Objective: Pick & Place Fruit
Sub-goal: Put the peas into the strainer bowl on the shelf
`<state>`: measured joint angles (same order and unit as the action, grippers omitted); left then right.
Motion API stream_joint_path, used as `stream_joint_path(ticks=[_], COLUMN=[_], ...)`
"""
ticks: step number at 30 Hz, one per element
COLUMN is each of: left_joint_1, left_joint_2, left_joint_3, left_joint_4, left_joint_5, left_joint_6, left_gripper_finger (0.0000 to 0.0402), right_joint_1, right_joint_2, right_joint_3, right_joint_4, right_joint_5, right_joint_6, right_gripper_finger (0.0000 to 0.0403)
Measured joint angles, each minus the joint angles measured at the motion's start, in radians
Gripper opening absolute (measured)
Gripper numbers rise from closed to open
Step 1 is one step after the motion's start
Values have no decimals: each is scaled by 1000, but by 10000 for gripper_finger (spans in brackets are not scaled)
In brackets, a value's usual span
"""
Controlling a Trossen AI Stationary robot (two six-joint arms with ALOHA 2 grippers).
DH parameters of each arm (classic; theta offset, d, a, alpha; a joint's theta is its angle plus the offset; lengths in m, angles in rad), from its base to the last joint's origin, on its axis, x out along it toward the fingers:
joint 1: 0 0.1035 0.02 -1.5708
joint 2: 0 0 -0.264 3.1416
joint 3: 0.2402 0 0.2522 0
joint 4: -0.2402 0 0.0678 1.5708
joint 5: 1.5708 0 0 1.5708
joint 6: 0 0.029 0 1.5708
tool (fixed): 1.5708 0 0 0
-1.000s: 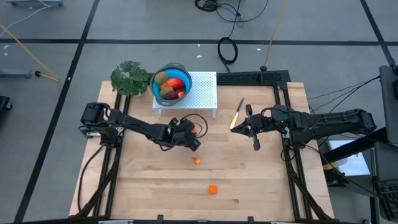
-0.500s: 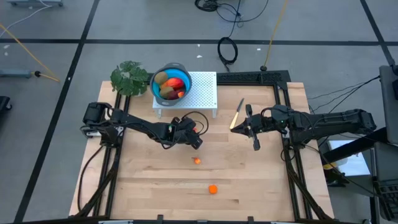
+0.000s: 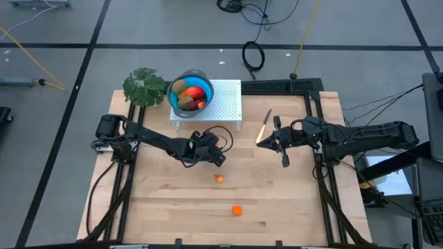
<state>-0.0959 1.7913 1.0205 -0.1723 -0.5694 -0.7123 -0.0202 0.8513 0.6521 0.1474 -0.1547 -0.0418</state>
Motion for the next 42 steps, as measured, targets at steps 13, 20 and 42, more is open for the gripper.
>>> stream_joint_path(ticks=[13,20,42], left_joint_1=[0,0,16], left_joint_2=[90,136,137], left_joint_3=[0,-1,-1], left_joint_4=[0,22,20], left_joint_5=[-4,29,-8], left_joint_6=[-9,-7,4], left_gripper_finger=[262,262,173], right_joint_1=[0,0,0], right_joint_2=[0,0,0], right_joint_3=[0,0,0], right_joint_4=[6,7,6], right_joint_5=[1,1,1], right_joint_6=[2,2,0], right_gripper_finger=[4,4,4])
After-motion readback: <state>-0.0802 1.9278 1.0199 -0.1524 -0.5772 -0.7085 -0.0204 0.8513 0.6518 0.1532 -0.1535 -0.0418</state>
